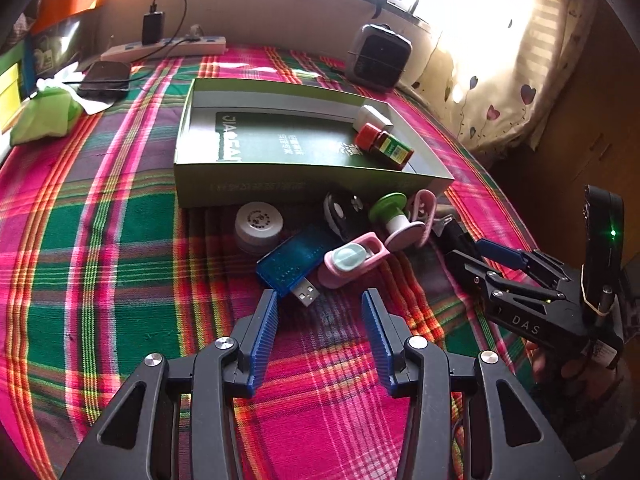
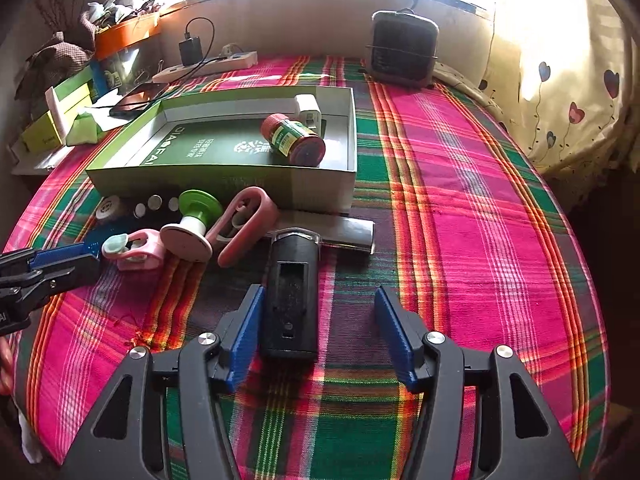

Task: Organize rigid objects
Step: 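Move the right tool to the black device and close on it, then grasp the blue USB stick with the left tool while the right tool holds the black device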

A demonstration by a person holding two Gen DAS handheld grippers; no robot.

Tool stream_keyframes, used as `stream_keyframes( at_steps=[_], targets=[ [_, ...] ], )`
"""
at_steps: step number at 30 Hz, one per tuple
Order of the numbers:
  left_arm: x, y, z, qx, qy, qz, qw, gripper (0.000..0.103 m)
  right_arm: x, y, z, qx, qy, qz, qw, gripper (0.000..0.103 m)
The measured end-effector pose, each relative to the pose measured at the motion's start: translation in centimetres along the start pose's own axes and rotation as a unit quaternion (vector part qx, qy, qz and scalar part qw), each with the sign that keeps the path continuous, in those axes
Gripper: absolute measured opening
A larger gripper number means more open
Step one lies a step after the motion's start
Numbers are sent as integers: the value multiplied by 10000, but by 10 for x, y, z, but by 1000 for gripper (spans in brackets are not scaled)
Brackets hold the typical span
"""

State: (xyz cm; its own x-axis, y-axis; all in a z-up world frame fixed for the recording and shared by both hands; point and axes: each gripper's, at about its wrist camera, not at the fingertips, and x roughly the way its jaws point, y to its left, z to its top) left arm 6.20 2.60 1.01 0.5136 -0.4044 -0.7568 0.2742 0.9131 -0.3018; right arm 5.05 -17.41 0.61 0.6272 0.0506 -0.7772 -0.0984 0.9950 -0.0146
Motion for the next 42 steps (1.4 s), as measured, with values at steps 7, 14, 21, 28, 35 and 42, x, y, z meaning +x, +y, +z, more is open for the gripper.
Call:
stream_keyframes(
  at_steps=[7,14,21,28,35,42],
  targets=[
    [2,-16,-7,207,96,-118,9997,42,-1,-12,0,117,1,-95,9999,58],
    [-9,-6,2,165,-134,178,9996,42,-1,-15,0,146,-18,2,9999,49],
    [-1,1,17,342,-147,562,9977,42,-3,-14,-1,127,-61,68,9999,29],
    [6,2,23,629,-109,792,9948,42,-8,-18,-8,51,-76,72,9999,29],
    [17,2,27,667,-1,795,9946,42,-10,-22,-11,108,-71,60,9999,29],
    [23,-5,26,696,14,861,9938,42,-10,-23,-11,127,-79,88,9998,29]
  ],
)
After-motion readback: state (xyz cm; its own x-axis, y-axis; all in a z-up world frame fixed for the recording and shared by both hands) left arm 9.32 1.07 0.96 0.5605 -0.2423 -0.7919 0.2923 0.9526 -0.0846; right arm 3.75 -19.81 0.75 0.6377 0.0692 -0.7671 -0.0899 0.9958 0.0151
